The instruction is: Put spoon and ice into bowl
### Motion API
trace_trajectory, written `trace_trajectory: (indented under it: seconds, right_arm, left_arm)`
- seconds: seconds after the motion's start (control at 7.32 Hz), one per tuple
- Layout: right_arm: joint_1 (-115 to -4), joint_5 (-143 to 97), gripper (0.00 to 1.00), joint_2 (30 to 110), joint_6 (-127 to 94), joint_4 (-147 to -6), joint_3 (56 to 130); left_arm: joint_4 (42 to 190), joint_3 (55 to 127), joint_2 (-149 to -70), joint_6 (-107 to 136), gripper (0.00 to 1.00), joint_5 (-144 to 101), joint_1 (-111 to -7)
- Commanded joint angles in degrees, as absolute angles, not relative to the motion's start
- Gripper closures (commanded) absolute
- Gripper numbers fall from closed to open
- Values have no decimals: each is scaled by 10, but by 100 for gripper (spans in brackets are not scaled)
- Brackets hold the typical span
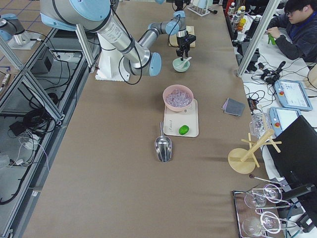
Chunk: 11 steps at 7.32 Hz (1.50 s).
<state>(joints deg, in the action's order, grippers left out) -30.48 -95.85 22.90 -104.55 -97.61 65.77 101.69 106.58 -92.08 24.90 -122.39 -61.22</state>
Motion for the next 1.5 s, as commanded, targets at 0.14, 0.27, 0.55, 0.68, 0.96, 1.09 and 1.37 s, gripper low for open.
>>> trace_trajectory:
  seconds: [0.14, 0.27, 0.55, 0.68, 0.96, 1.09, 1.37]
  right_arm:
    - [-351, -1044, 0, 311, -983, -977, 796]
    - [-371, -1069, 0, 368, -928, -977, 875]
    - [-417, -1107, 0, 457, -818, -977, 974]
    - [-446, -1129, 0, 510, -750, -977, 1020]
    - [-520, -1175, 0, 606, -608, -978, 1079]
    - [-550, -1178, 0, 674, -499, -989, 1118]
    - [-623, -1178, 0, 800, -287, -1006, 1182]
  left_arm:
    - [1019, 1034, -919, 253, 2, -1251, -621]
    - [1008, 1033, -909, 249, 2, -1304, -640]
    - [918, 1051, -891, 181, 2, -1342, -699]
    - [867, 1060, -864, 51, 2, -1343, -748]
    - [751, 1058, -862, -138, 2, -1318, -867]
    - [718, 1057, -859, -205, 2, -1304, -909]
    - [701, 1059, -839, -222, 2, -1303, -933]
